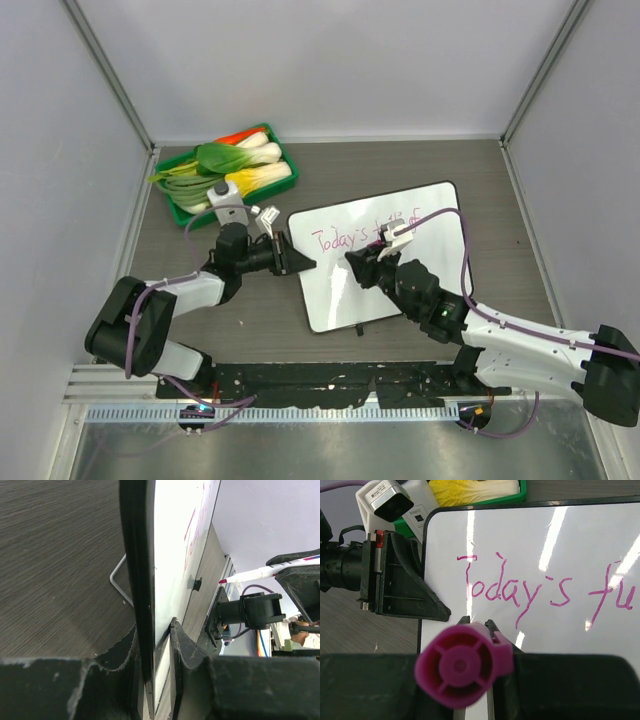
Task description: Write a sentence on the whiteboard
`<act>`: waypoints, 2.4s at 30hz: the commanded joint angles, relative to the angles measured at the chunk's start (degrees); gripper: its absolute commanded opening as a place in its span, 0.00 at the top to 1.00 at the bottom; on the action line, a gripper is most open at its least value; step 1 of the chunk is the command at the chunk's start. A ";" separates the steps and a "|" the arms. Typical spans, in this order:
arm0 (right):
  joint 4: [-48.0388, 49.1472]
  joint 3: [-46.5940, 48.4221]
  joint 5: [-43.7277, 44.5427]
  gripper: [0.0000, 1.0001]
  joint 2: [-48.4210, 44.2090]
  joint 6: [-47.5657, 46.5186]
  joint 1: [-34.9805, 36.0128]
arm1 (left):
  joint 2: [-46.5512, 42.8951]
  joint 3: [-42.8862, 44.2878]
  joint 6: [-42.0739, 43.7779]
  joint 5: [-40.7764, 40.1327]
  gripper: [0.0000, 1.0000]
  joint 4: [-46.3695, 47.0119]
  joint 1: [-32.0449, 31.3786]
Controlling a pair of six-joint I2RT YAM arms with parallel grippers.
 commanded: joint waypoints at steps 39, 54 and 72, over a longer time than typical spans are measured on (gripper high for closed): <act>6.06 -0.85 1.00 0.98 8.50 -1.03 2.87 | 1.68 0.20 9.34 -12.04 1.00 -6.76 1.83; 1.23 -2.96 -1.45 0.99 5.15 0.81 3.92 | 1.50 0.11 9.69 -12.04 1.00 -6.76 1.83; -0.44 1.25 0.73 0.99 1.99 1.34 7.00 | 1.24 0.12 10.04 -11.87 1.00 -6.68 1.83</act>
